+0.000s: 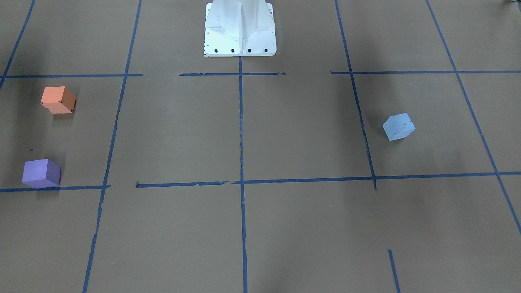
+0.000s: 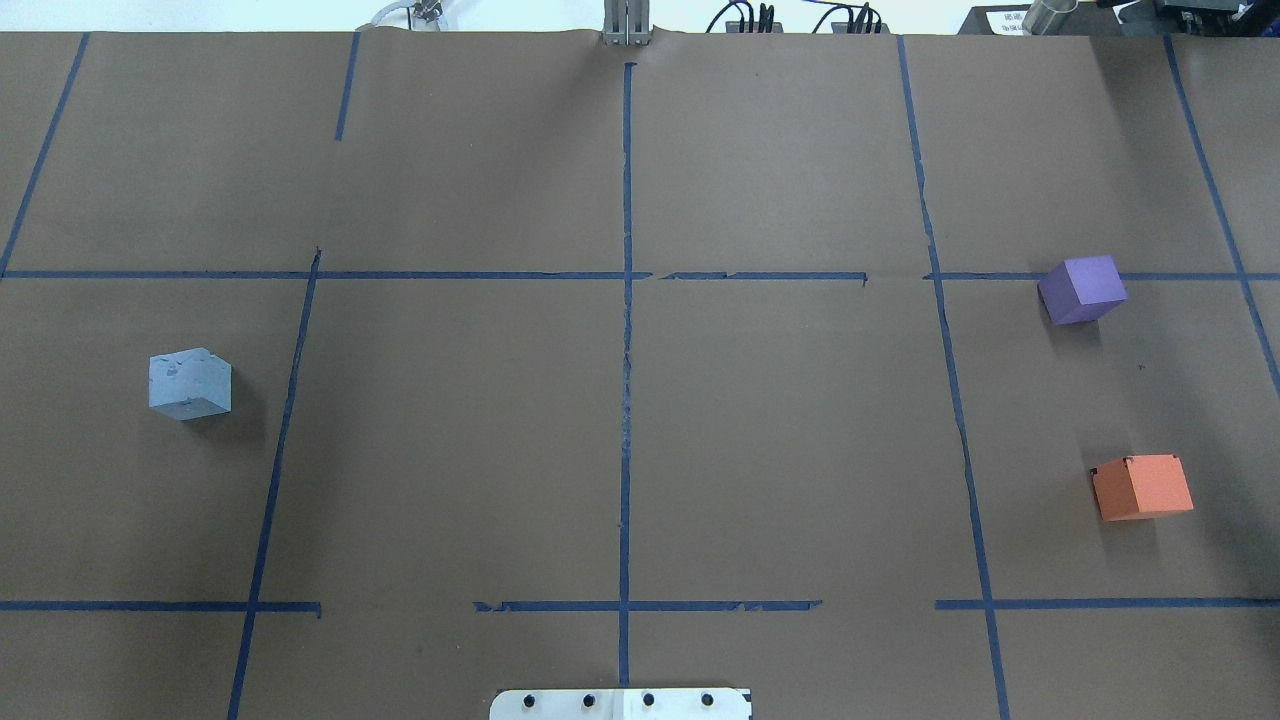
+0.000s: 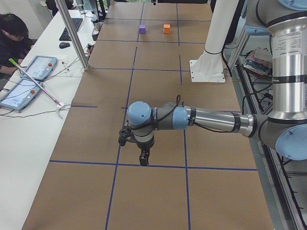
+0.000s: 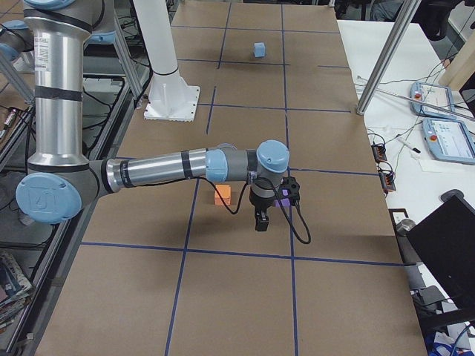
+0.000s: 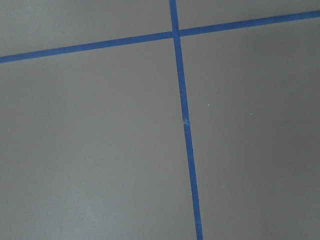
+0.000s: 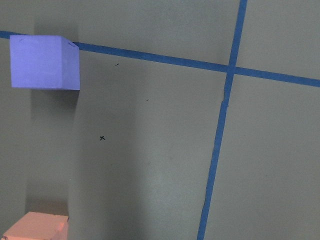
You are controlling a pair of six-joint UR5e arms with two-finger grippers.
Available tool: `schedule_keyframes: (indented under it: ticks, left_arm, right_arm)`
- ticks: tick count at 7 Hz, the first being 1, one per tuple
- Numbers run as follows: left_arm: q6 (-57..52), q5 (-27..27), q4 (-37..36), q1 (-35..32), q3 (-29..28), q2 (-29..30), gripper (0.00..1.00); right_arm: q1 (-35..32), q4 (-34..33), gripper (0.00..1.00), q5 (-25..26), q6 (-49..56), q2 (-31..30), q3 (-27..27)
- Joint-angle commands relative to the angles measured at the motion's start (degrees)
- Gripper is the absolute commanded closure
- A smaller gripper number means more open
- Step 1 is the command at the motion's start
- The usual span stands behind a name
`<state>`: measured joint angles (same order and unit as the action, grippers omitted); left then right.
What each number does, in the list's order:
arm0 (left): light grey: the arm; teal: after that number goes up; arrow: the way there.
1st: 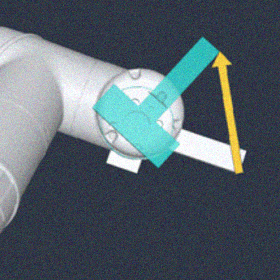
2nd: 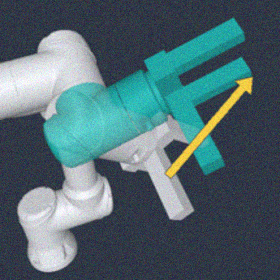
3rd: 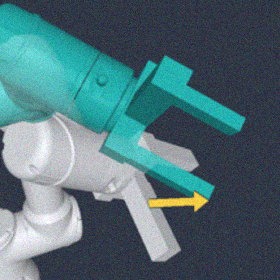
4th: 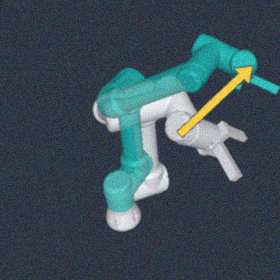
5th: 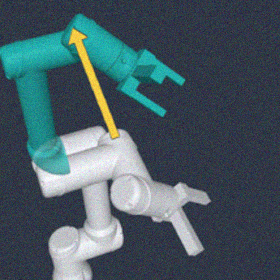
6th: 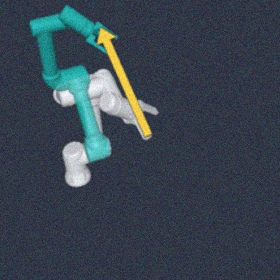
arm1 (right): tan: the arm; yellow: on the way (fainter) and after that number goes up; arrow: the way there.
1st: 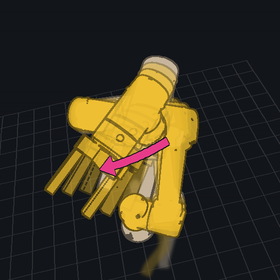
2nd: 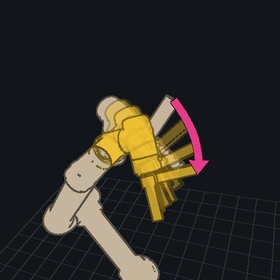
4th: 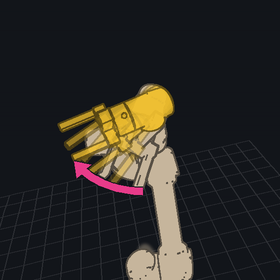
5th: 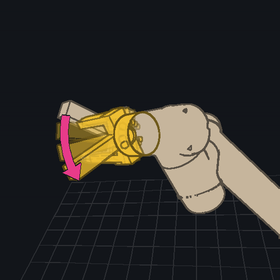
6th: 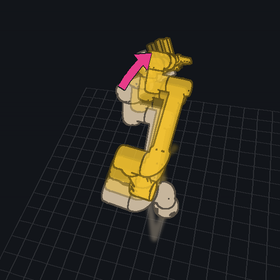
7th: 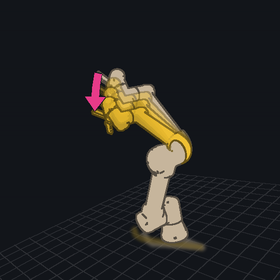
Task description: Place blue block between orange and purple blocks
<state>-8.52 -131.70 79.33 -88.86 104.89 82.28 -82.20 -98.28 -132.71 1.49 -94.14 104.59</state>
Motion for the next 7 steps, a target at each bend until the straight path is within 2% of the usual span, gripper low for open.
schedule_keyframes:
  ticks: [1, 3, 4, 5, 6, 7]
  left_arm:
    - [-0.4, -0.1, 0.4, 0.4, 0.1, 0.0, 0.0]
    - [-0.2, 0.5, 0.6, 2.7, 0.8, 0.8, 0.0]
    - [0.2, 0.3, 2.7, 3.8, 0.5, 3.5, 0.0]
    - [0.4, 0.3, 8.1, 3.9, -1.6, 7.9, 0.0]
    - [2.1, -0.2, 9.2, 4.1, -1.8, 9.6, 0.0]
    - [14.6, -0.7, 12.1, 6.3, -0.7, 9.6, 0.0]
  right_arm:
    - [0.0, 0.0, 0.0, 0.0, -0.1, 0.0, 0.0]
    - [0.0, 0.0, 0.0, 0.0, -0.2, 0.2, 0.0]
    - [0.0, 0.0, 0.0, -0.1, -0.2, 0.2, 0.0]
    - [0.0, 0.0, 0.0, -0.1, -0.2, 0.2, 0.0]
    - [0.0, 0.0, 0.0, -0.1, -0.2, 0.2, 0.0]
    - [0.0, 0.0, 0.0, -0.1, -0.3, 0.2, 0.0]
